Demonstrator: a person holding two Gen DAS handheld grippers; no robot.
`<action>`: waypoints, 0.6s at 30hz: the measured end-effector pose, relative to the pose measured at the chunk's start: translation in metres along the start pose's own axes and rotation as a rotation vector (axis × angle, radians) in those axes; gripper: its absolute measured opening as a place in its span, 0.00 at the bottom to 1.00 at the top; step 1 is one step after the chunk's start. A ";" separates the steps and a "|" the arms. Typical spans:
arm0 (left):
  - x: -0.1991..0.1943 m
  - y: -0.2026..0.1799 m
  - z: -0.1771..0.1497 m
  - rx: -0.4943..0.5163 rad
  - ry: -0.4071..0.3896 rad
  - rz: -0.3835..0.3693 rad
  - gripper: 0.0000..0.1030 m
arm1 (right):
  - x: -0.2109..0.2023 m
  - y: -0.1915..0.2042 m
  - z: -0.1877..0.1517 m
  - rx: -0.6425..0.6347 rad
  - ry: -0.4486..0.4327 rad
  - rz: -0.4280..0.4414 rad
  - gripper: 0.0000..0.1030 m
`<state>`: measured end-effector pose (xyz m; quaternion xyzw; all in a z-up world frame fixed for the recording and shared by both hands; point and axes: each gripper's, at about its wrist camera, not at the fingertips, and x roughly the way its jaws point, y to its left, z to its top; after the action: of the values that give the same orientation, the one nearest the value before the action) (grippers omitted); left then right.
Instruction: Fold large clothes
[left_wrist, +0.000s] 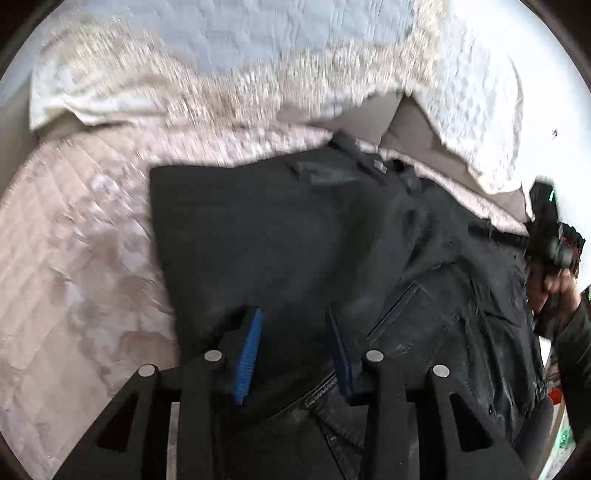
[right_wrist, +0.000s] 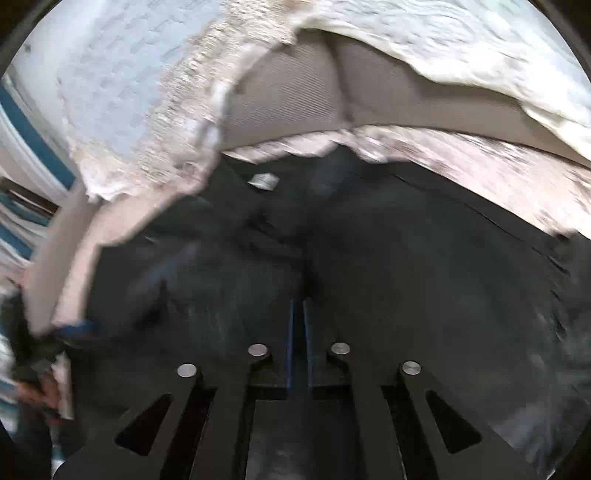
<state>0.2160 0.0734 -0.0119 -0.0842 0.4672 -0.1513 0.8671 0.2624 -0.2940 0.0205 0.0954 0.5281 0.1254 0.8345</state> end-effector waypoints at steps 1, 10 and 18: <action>-0.009 0.001 0.000 -0.008 -0.026 0.001 0.47 | -0.011 -0.005 -0.007 0.024 -0.017 0.018 0.18; -0.020 0.026 -0.025 -0.104 -0.011 0.092 0.50 | -0.140 -0.113 -0.091 0.230 -0.205 -0.117 0.54; -0.050 -0.015 -0.023 -0.069 -0.148 0.134 0.53 | -0.200 -0.260 -0.152 0.669 -0.346 -0.193 0.59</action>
<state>0.1680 0.0766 0.0191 -0.0937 0.4115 -0.0701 0.9039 0.0711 -0.5989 0.0514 0.3321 0.3979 -0.1506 0.8419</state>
